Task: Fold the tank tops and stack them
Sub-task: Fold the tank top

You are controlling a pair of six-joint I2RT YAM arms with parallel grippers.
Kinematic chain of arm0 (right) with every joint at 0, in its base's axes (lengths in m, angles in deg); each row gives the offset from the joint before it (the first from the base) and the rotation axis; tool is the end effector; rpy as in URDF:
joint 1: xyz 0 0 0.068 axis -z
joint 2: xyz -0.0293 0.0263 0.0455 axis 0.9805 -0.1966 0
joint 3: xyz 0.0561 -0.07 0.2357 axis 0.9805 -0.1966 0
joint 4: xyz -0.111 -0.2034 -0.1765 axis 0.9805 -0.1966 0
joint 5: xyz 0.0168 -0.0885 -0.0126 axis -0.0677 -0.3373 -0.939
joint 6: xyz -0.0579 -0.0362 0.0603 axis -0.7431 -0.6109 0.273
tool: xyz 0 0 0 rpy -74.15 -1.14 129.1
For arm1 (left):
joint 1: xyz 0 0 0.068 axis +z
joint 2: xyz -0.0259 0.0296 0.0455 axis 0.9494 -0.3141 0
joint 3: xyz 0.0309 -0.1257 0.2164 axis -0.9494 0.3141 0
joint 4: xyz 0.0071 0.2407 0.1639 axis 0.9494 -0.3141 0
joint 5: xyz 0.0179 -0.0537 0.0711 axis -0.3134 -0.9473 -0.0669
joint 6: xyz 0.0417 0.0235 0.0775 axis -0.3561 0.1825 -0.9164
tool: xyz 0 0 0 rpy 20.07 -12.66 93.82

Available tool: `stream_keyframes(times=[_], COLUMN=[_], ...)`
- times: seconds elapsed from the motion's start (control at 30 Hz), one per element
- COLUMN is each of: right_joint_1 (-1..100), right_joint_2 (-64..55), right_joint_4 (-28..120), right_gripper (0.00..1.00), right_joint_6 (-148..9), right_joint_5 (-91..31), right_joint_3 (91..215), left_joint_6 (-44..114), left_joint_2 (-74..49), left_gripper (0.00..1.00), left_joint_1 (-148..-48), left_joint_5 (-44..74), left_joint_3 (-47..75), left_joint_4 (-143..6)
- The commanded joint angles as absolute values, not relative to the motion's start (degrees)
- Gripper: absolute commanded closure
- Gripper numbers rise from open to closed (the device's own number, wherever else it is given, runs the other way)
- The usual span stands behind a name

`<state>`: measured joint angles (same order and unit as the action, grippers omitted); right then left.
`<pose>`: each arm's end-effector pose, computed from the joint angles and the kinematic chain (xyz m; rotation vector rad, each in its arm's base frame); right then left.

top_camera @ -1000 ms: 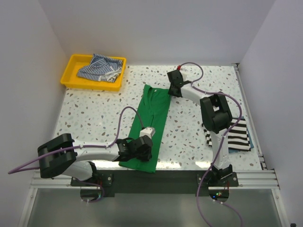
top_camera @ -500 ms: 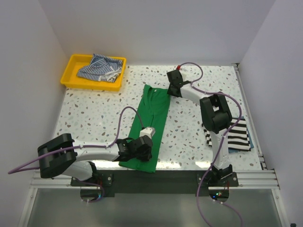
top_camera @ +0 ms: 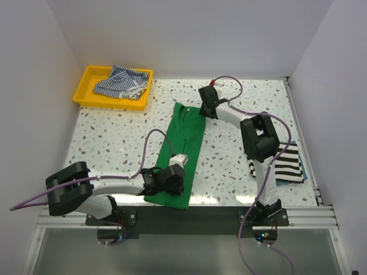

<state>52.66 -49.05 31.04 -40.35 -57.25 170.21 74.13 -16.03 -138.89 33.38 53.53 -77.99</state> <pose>0.4857 0.2063 0.1016 0.3583 2.3194 0.1133 0.1295 -0.2708 0.0684 0.3023 2.5852 -0.6110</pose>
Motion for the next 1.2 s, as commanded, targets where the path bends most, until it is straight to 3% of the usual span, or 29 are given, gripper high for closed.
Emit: stream_keyframes(times=[0.0,0.47,0.7,0.93,1.17], right_joint_1=[52.29,52.03,53.78,57.04,60.46], right_joint_2=[-48.79,-57.67,-59.44,-64.09,-72.96], right_joint_4=[31.52,25.64,21.41,18.61,15.88], right_gripper=[0.72,0.71,0.72,0.70,0.62], right_joint_6=[-39.68,-41.00,-43.81,-48.82,-51.28], right_joint_5=[-56.90,-56.29,-61.73,-62.44,-59.98], right_joint_3=[173.28,180.13,183.21,191.81,208.49], left_joint_6=[74.21,74.21,73.86,70.53,66.30], left_joint_2=[-17.12,-16.94,-18.61,-28.69,-43.12], left_gripper=[0.84,0.83,0.82,0.82,0.84], left_joint_1=[-139.11,-139.11,-138.67,-132.17,-124.18], left_joint_5=[33.40,32.87,32.96,26.55,18.65], left_joint_3=[53.41,53.15,50.69,44.90,29.45], left_joint_4=[-80.26,-80.35,-79.47,-73.06,-71.82])
